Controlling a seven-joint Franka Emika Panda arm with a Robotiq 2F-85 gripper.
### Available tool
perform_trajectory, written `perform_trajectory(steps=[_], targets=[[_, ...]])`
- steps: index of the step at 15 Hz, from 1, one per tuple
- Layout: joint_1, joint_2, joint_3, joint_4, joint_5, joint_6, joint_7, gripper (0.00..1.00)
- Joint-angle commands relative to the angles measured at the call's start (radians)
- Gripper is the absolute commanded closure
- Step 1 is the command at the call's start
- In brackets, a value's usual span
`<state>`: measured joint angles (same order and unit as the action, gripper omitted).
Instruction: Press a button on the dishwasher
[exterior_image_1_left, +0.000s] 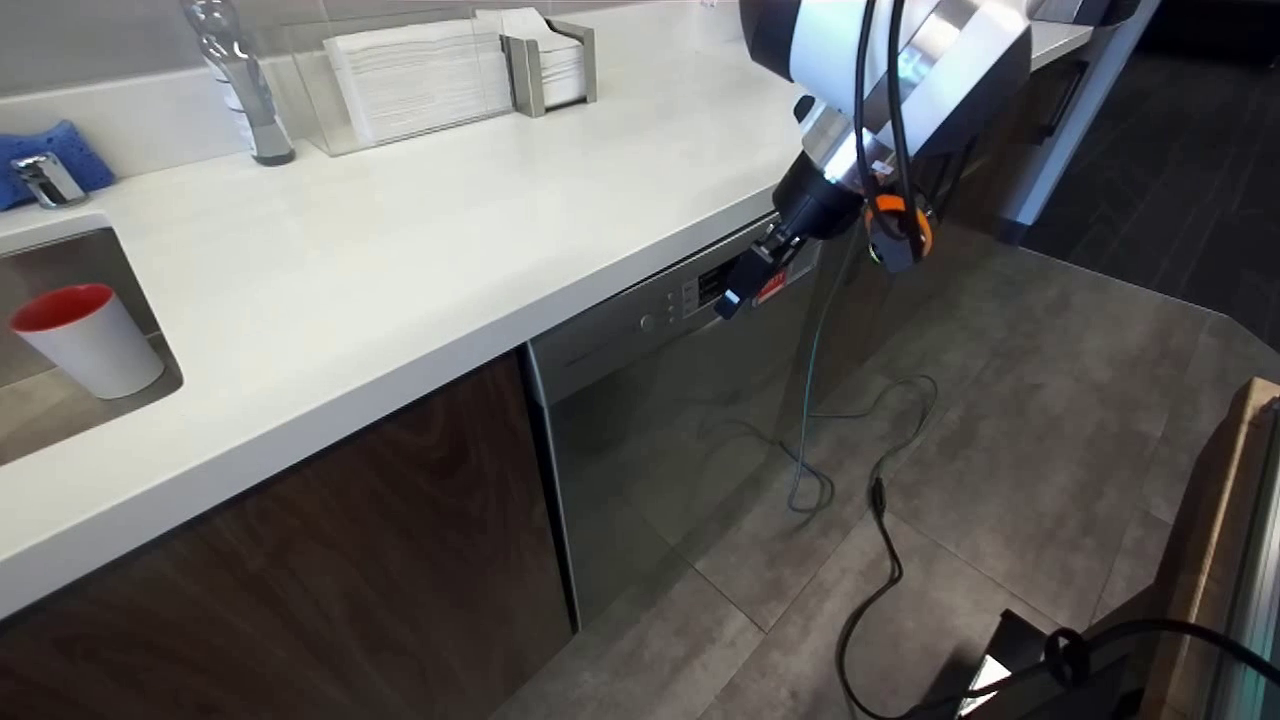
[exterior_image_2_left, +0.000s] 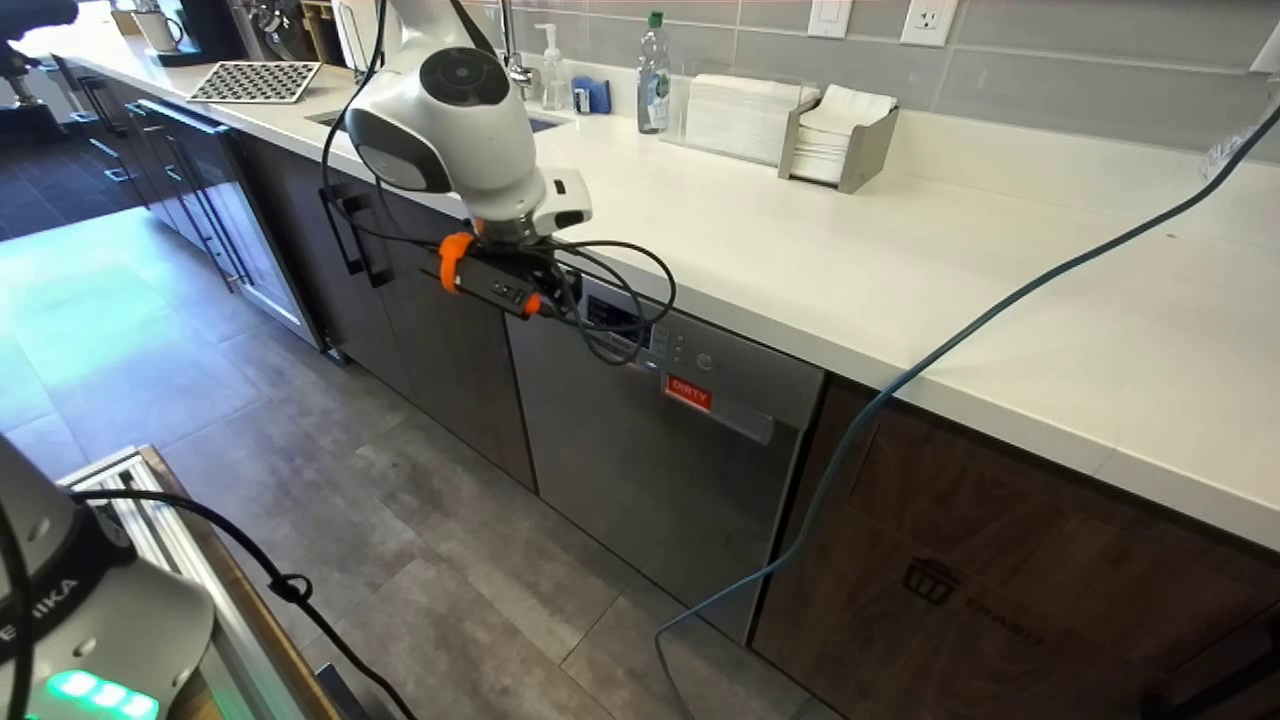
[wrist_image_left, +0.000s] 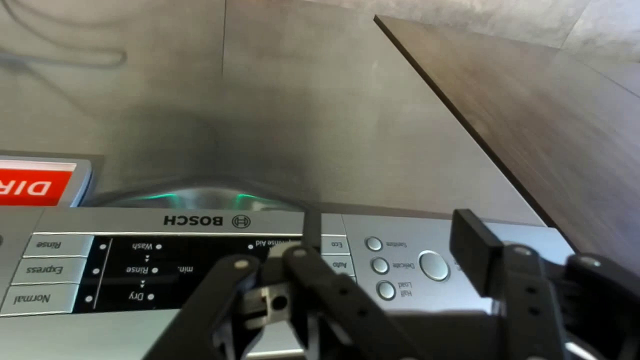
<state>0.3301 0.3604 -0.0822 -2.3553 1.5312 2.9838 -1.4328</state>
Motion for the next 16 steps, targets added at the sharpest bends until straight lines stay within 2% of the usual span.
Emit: perform_trajectory(steps=[1,6,7,16], targets=[[-0.001,0.067,0.009,0.080,0.110,0.046,-0.104,0.62],[0.009,0.118,-0.002,0.160,0.252,0.056,-0.230,0.97],[0.011,0.127,-0.006,0.171,0.276,0.058,-0.250,0.99],[0.024,0.145,-0.042,0.192,0.436,0.051,-0.399,1.00]])
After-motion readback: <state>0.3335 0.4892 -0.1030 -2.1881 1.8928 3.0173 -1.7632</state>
